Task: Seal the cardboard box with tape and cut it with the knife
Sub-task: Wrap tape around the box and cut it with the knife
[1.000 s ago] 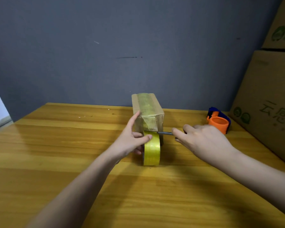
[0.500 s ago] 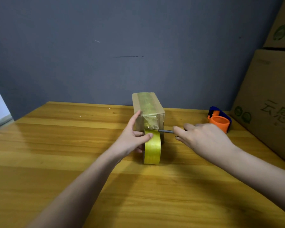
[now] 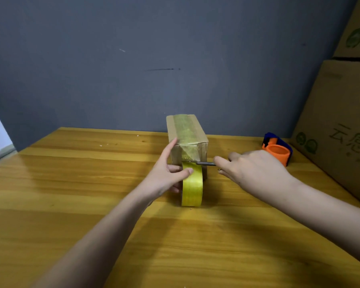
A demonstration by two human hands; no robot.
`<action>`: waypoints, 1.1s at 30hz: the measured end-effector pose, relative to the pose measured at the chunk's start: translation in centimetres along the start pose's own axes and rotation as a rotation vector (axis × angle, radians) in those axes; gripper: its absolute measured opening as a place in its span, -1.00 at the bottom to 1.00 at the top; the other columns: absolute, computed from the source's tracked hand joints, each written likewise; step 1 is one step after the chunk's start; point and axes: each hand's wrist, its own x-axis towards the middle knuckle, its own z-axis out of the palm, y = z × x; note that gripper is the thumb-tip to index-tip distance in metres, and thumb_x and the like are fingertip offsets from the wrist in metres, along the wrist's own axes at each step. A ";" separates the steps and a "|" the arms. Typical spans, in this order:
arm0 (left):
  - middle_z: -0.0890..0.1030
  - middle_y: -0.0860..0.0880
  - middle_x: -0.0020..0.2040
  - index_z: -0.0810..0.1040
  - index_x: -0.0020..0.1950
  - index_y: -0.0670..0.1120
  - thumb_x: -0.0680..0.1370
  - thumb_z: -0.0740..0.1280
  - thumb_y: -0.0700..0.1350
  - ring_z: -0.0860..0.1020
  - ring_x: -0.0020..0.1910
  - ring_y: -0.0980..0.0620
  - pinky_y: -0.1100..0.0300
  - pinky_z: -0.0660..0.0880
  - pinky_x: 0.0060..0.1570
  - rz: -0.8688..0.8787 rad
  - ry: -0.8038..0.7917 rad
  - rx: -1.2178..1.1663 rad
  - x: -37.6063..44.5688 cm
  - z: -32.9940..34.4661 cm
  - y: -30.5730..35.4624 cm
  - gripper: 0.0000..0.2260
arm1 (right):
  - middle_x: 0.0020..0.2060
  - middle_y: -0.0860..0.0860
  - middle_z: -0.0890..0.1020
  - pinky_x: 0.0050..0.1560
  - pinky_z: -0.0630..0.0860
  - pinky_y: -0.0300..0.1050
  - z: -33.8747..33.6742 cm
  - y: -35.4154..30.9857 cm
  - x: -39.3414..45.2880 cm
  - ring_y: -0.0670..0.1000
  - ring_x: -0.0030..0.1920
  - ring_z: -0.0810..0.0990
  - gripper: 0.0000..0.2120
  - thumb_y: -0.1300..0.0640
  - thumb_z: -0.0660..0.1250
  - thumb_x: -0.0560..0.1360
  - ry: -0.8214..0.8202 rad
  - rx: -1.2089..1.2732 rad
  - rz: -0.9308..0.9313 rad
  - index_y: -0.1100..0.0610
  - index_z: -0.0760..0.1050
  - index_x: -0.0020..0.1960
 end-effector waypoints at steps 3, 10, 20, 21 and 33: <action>0.69 -0.08 -0.10 -0.03 0.49 0.29 0.48 0.42 -0.13 0.54 -0.32 0.10 0.25 0.52 -0.39 0.004 0.007 -0.011 -0.2 0.1 0.0 -0.20 | -0.25 0.03 0.35 -0.42 0.35 -0.08 -0.2 -0.1 0.0 0.11 -0.28 0.55 -0.79 -0.01 -0.04 0.64 0.034 0.011 0.006 0.07 0.24 0.17; 0.69 -0.05 -0.12 -0.02 0.48 0.30 0.48 0.42 -0.12 0.53 -0.34 0.13 0.26 0.50 -0.41 0.011 0.009 -0.008 -0.2 0.2 0.1 -0.21 | -0.59 0.05 0.41 -0.49 -0.21 -0.31 0.3 -1.2 0.4 0.08 -0.72 0.30 -0.60 0.18 0.63 0.09 0.064 -0.047 0.122 0.12 0.52 -0.17; 0.66 -0.13 0.05 -0.03 0.48 0.30 0.48 0.41 -0.10 0.56 -0.38 0.17 0.27 0.52 -0.39 0.014 -0.001 0.025 -0.1 0.1 0.2 -0.20 | -0.40 0.04 0.39 -0.59 0.10 -0.19 -0.9 -1.1 -0.6 0.08 -0.50 0.51 -0.70 0.15 0.39 0.45 -0.003 -0.067 0.119 0.10 0.37 0.12; 0.66 -0.15 0.07 -0.03 0.48 0.31 0.48 0.42 -0.10 0.56 -0.38 0.18 0.27 0.51 -0.39 0.014 -0.002 0.023 -0.1 0.1 0.2 -0.20 | -0.48 0.04 0.42 -0.59 -0.01 -0.24 -0.8 -1.3 -0.5 0.07 -0.60 0.45 -0.65 0.15 0.51 0.31 -0.003 -0.068 0.132 0.12 0.45 0.02; 0.66 -0.14 0.08 -0.06 0.49 0.29 0.47 0.42 -0.11 0.58 -0.34 0.15 0.26 0.51 -0.39 -0.002 -0.011 -0.010 0.0 0.0 0.0 -0.17 | -0.01 0.10 0.54 -0.32 0.42 -0.06 -0.9 -0.3 -1.4 0.12 -0.15 0.61 -0.61 0.28 0.12 0.56 -0.070 -0.034 0.067 0.10 0.13 0.35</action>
